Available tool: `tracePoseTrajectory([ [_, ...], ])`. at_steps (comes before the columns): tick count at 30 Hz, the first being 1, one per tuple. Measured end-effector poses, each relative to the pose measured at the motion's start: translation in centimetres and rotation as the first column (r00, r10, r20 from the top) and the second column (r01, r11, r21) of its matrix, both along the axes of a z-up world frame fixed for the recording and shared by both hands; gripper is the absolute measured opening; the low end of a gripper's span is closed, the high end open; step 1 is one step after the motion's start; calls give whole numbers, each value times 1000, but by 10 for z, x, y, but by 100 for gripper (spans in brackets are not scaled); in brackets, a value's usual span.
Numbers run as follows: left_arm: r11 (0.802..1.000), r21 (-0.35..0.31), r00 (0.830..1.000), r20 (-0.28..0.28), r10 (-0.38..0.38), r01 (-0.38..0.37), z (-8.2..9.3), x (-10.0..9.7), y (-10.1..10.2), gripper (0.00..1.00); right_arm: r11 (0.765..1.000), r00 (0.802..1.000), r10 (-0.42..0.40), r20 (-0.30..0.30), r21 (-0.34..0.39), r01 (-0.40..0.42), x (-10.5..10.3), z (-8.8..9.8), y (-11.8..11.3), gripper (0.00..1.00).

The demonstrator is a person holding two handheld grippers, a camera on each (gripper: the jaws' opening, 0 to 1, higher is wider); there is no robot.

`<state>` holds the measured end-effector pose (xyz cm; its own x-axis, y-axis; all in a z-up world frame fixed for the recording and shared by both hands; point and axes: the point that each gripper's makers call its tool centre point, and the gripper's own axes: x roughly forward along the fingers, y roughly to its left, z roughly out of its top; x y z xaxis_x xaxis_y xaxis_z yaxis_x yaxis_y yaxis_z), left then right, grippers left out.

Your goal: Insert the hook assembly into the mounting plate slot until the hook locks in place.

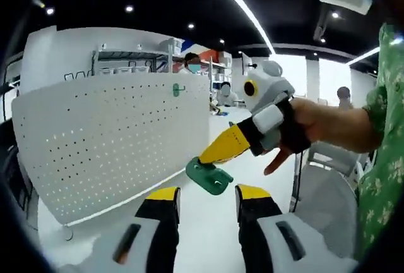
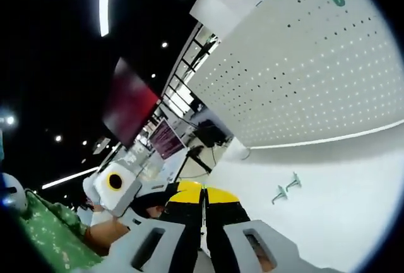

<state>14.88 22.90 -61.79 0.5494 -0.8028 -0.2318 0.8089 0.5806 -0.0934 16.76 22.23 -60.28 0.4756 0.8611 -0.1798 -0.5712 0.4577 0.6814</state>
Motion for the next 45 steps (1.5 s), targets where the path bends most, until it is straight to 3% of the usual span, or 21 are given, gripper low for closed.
tracePoseTrajectory([
  [15,996,1,996,0,94,-94,1,7,-1,24,996,998,-67,1,66,67,4,0,6,0],
  [27,992,89,994,67,87,-93,0,9,2,19,993,996,-88,-7,73,88,5,-1,2,0],
  [33,991,89,993,77,93,-100,2,13,7,18,994,997,-81,-15,75,82,2,-3,2,0],
  [42,988,104,990,97,103,-112,1,16,9,18,986,991,-94,-97,126,106,0,-10,2,0],
  [45,989,114,991,103,86,-97,-1,15,8,18,987,991,-90,-100,121,102,-1,-11,1,0],
])
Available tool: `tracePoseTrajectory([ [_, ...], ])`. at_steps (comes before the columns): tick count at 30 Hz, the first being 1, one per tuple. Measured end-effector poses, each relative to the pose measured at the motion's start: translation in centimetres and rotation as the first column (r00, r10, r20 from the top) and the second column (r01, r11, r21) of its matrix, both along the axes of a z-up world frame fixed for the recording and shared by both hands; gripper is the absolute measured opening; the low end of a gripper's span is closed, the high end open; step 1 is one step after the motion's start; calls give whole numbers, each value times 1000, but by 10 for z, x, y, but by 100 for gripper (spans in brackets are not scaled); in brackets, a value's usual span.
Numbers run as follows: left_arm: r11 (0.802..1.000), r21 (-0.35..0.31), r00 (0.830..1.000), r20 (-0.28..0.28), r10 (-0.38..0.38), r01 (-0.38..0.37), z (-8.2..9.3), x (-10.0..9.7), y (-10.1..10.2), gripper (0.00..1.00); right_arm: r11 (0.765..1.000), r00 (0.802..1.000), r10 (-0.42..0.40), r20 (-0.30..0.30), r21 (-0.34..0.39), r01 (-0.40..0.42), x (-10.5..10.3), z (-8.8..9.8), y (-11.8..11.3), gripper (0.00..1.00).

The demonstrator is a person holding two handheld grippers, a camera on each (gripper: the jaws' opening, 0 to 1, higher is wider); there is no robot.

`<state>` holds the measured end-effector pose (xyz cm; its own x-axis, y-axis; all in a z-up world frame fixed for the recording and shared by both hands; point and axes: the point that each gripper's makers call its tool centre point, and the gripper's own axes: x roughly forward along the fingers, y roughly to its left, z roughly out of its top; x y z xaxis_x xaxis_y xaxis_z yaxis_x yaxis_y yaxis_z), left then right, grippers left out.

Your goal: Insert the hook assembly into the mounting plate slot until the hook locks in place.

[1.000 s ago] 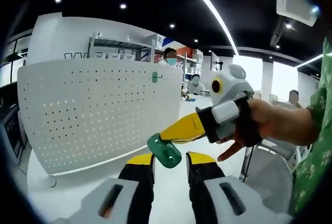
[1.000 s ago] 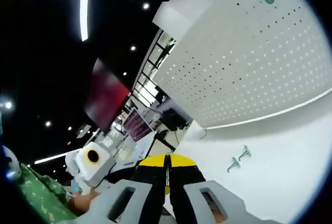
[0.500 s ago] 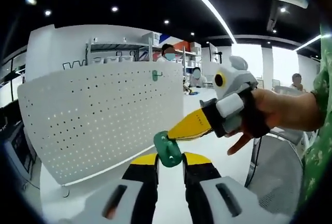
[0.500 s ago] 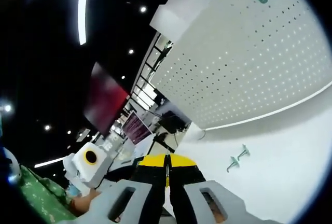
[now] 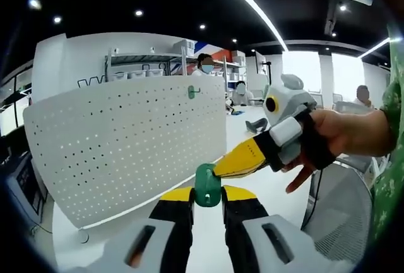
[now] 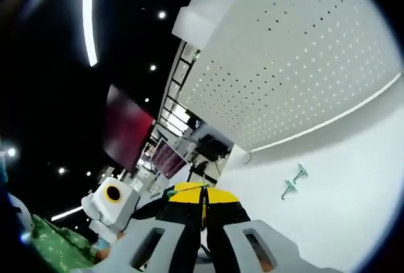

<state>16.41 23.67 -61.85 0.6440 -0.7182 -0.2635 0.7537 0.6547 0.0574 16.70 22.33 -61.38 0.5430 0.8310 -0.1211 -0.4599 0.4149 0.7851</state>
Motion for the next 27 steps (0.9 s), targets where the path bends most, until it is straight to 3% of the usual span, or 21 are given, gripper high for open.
tracePoseTrajectory([
  [6,998,37,999,9,-43,42,-1,-2,-3,17,997,998,35,49,-65,-32,-3,2,-1,0],
  [16,995,68,998,14,-67,66,-1,-3,-4,17,997,998,40,47,-72,-36,-5,1,-2,0],
  [23,996,67,998,14,-66,65,0,-4,-4,16,999,998,15,-63,40,-12,-3,-4,-5,0],
  [27,996,64,998,15,-64,63,2,-4,-4,16,989,987,14,-163,146,10,-3,-4,-5,0],
])
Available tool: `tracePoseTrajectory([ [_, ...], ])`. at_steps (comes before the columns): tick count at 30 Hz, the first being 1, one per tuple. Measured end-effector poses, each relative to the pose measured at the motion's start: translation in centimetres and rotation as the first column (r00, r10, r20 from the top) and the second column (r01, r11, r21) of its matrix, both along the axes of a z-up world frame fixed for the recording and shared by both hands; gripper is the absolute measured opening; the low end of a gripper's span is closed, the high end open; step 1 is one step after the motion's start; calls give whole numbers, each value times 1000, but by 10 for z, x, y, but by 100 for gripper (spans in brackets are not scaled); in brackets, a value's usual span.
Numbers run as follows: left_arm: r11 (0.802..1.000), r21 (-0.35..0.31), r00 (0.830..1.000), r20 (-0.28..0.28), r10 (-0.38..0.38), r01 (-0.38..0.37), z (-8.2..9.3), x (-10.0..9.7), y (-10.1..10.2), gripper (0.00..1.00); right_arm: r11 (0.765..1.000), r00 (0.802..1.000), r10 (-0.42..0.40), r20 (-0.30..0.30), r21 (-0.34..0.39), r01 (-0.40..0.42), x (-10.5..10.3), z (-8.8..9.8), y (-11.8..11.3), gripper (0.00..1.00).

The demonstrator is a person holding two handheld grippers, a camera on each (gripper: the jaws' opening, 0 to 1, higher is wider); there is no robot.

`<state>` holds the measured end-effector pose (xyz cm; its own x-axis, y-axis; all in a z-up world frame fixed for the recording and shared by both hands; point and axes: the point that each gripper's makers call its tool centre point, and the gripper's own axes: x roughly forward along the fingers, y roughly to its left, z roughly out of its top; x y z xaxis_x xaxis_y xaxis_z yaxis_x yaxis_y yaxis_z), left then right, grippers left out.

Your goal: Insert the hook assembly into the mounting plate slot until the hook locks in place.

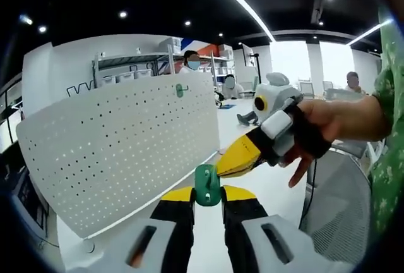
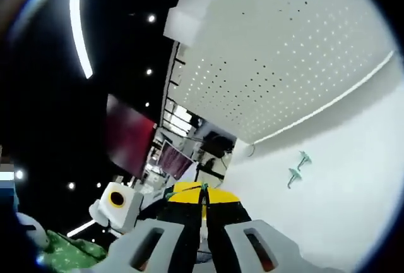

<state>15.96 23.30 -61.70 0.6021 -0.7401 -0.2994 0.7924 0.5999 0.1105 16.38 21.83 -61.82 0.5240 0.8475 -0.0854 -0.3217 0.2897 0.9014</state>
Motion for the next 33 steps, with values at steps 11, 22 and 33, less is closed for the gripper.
tracePoseTrajectory([
  [11,1000,-6,1000,-6,-5,5,0,-3,-1,16,993,994,-11,-106,118,24,-3,-5,-2,0],
  [22,1000,15,1000,1,-19,19,1,-5,-1,16,999,999,-31,36,21,30,0,9,-11,5],
  [33,996,67,998,-11,-58,59,-6,-8,0,16,885,857,277,435,-463,-52,-14,31,-18,7],
])
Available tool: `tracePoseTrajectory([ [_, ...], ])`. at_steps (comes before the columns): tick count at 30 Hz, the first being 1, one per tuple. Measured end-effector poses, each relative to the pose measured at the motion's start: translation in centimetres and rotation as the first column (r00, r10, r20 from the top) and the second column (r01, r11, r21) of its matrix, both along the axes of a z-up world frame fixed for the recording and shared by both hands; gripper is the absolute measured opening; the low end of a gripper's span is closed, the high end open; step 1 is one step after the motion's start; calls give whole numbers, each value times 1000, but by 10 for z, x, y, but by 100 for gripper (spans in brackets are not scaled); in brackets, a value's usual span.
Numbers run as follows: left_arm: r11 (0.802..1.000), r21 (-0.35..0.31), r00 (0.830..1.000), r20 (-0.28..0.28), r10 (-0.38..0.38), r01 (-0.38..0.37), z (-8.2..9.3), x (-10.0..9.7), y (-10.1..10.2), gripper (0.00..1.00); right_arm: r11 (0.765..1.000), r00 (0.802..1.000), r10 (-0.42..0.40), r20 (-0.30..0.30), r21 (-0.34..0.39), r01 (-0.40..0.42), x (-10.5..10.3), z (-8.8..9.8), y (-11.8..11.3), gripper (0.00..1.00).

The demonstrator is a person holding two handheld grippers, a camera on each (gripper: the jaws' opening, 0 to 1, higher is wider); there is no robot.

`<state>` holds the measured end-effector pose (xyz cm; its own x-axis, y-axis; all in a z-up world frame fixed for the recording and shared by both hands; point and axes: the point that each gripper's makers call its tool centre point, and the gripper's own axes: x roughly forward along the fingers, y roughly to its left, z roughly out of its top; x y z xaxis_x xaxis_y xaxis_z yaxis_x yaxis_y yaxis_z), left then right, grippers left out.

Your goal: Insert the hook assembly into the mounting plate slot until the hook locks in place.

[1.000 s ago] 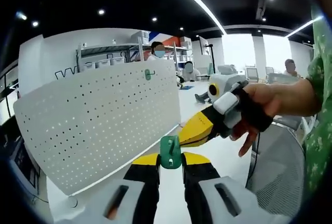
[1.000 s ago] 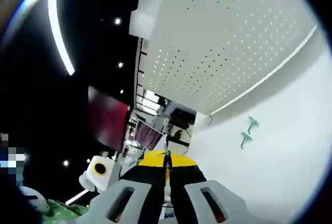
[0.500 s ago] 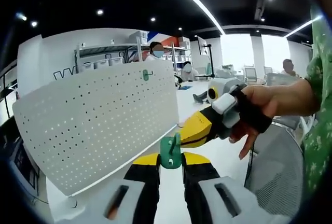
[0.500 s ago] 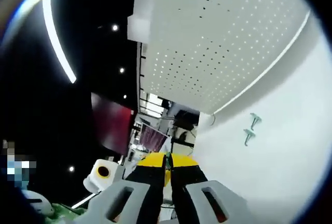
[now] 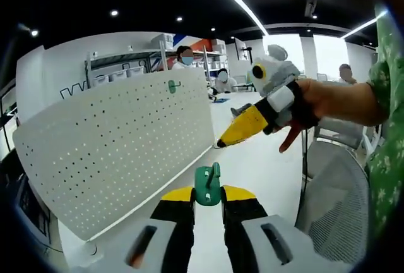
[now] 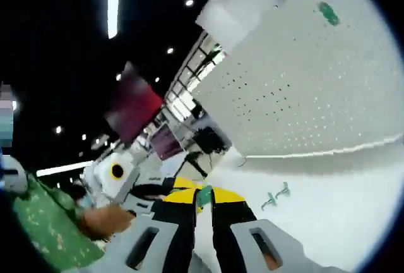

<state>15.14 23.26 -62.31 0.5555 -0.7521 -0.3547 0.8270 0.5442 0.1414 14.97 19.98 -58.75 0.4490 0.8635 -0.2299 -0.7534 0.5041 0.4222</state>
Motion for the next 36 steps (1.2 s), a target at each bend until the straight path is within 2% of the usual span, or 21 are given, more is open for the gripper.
tracePoseTrajectory([
  [2,1000,12,1000,1,-10,10,-1,0,0,16,990,994,60,88,-129,-48,-3,2,1,7],
  [3,1000,18,1000,2,-17,17,0,-1,-1,16,983,989,91,120,-170,-70,-5,3,2,6],
  [4,999,27,1000,3,-25,25,-1,-1,-1,16,964,977,132,166,-253,-87,-6,3,3,6],
  [5,999,30,1000,3,-28,28,-1,-1,-2,16,947,964,168,204,-306,-100,-7,4,4,6],
  [6,999,36,999,2,-34,34,-2,-1,-2,16,916,943,227,243,-381,-123,-10,4,7,6],
  [9,998,52,999,-2,-45,46,-4,-1,-3,16,860,892,353,283,-474,-190,-19,6,17,5],
  [10,997,59,999,-5,-54,54,-5,-2,-4,16,845,883,371,288,-500,-192,-19,6,18,5],
  [11,996,64,998,-7,-58,59,-6,-2,-5,16,827,864,402,304,-527,-199,-19,6,20,5],
  [12,996,69,998,-8,-62,63,-6,-2,-5,16,809,851,427,305,-549,-209,-19,4,20,5],
  [13,994,82,997,-12,-73,74,-8,-3,-6,16,780,833,464,301,-585,-222,-20,2,21,5],
  [15,990,105,996,-14,-90,91,-10,-4,-8,16,748,804,515,298,-615,-251,-22,1,24,5],
  [17,986,125,994,-16,-107,108,-12,-5,-9,16,724,790,548,277,-630,-281,-25,-1,26,5],
  [19,981,149,992,-23,-126,128,-14,-5,-11,16,659,755,610,242,-683,-314,-29,-9,25,5],
  [20,978,158,991,-26,-134,136,-15,-5,-11,16,642,745,621,244,-704,-304,-27,-10,25,5],
  [21,973,174,989,-31,-146,149,-16,-6,-13,16,605,732,645,219,-732,-314,-28,-15,24,5],
  [22,972,180,988,-32,-150,154,-17,-6,-13,16,591,731,649,212,-746,-308,-28,-17,24,5],
  [24,964,205,985,-37,-166,171,-20,-7,-16,16,557,713,673,198,-769,-312,-28,-21,24,6],
  [25,962,209,984,-39,-172,177,-20,-7,-18,16,547,712,676,191,-777,-310,-27,-23,23,6],
  [27,958,218,982,-47,-181,187,-22,-7,-19,16,496,689,706,166,-810,-312,-28,-30,22,5],
  [32,939,256,973,-83,-213,228,-31,-14,-25,16,462,680,718,153,-834,-300,-25,-38,22,5],
  [36,931,271,969,-97,-227,245,-36,-15,-27,16,410,668,736,107,-856,-316,-27,-49,19,4],
])
